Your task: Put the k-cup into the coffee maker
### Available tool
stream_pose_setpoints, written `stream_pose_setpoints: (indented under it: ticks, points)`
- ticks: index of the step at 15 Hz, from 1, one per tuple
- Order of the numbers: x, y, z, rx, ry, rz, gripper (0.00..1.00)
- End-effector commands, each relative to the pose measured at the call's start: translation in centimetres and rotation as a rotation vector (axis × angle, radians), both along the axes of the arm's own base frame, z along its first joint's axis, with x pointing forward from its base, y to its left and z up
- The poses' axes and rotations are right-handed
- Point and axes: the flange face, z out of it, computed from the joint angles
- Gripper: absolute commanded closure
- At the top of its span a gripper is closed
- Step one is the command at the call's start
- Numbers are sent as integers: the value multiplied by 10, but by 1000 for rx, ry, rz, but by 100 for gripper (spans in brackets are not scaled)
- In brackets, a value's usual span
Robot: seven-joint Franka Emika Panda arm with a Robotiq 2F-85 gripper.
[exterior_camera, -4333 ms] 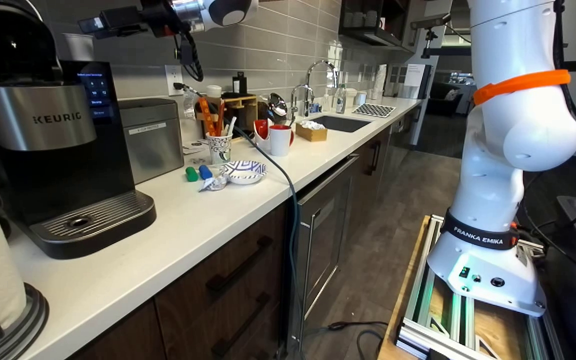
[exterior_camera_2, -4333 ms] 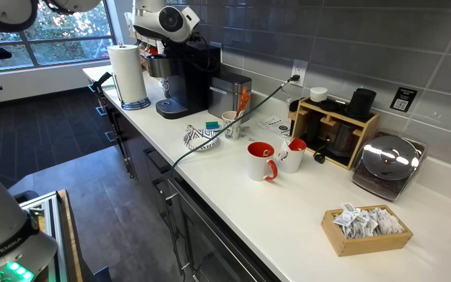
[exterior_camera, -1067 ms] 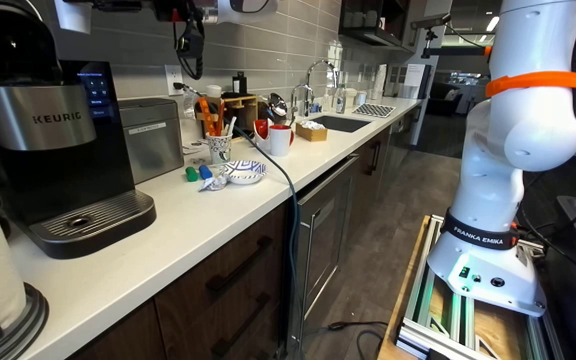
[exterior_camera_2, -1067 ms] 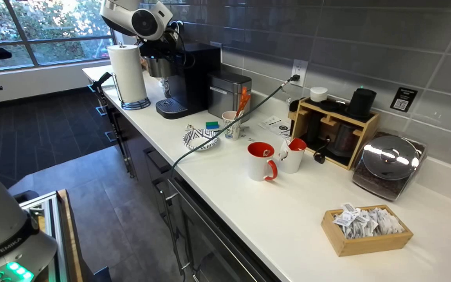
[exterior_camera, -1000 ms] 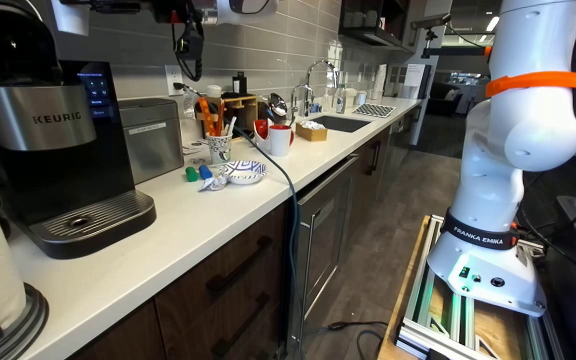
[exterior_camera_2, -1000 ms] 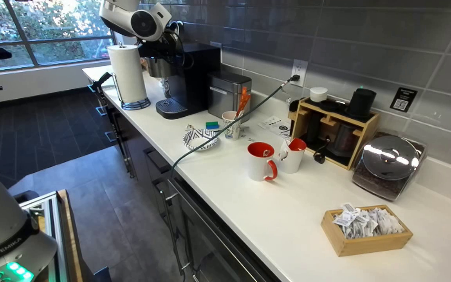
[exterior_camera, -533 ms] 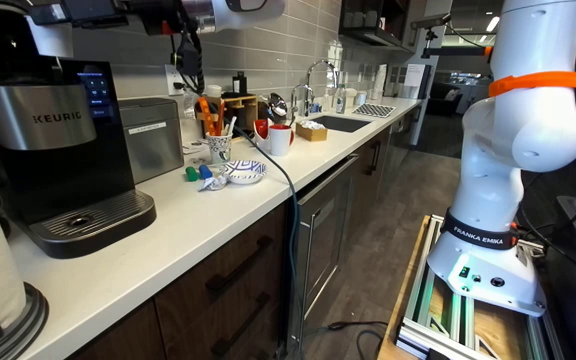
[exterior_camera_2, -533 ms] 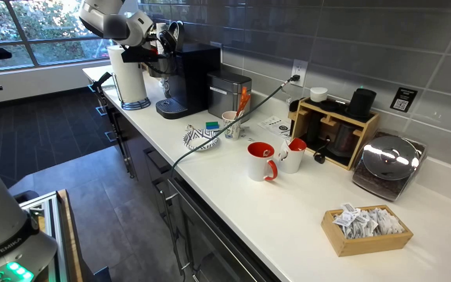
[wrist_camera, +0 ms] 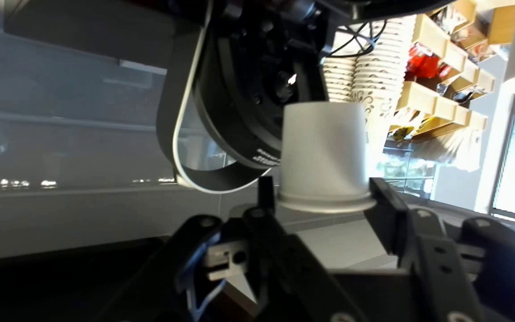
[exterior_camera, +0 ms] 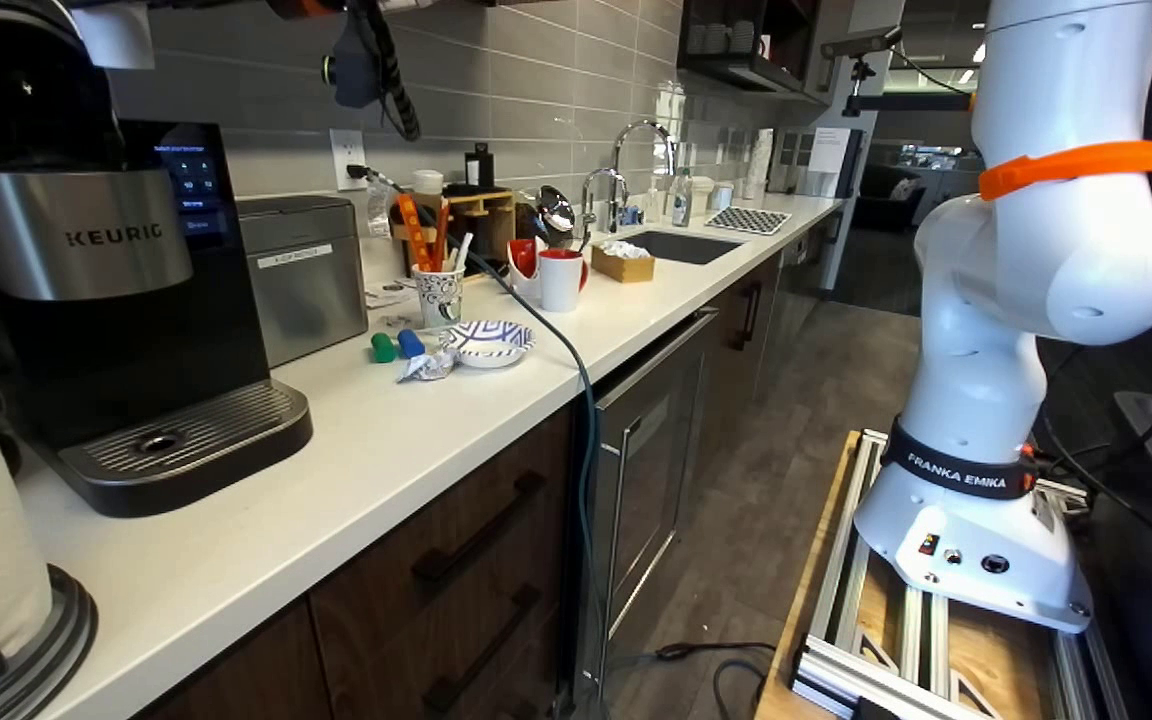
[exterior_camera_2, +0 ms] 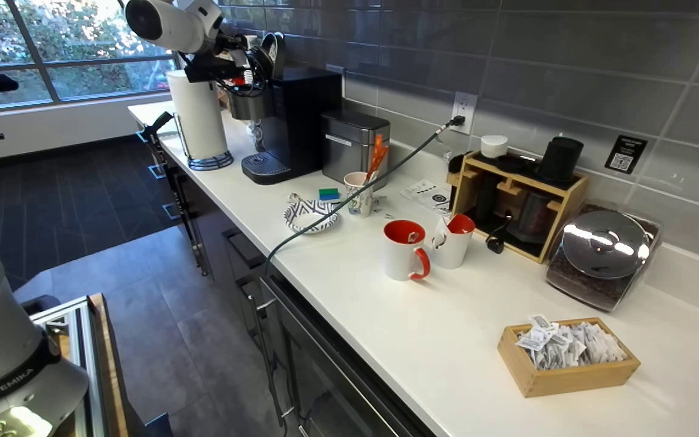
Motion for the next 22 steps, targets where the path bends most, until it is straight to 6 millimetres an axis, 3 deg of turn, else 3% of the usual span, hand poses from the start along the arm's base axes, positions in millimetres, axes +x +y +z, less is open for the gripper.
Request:
stream_pose_setpoints:
  ticks: [1, 5, 9, 15, 22]
  points:
    - [22, 19, -12, 1, -2, -6, 71]
    - [21, 48, -38, 18, 51, 16, 71]
    - [15, 64, -48, 33, 90, 15, 71]
    - [28, 56, -46, 48, 98, -59, 71]
    - [21, 67, -66, 67, 149, -70, 71]
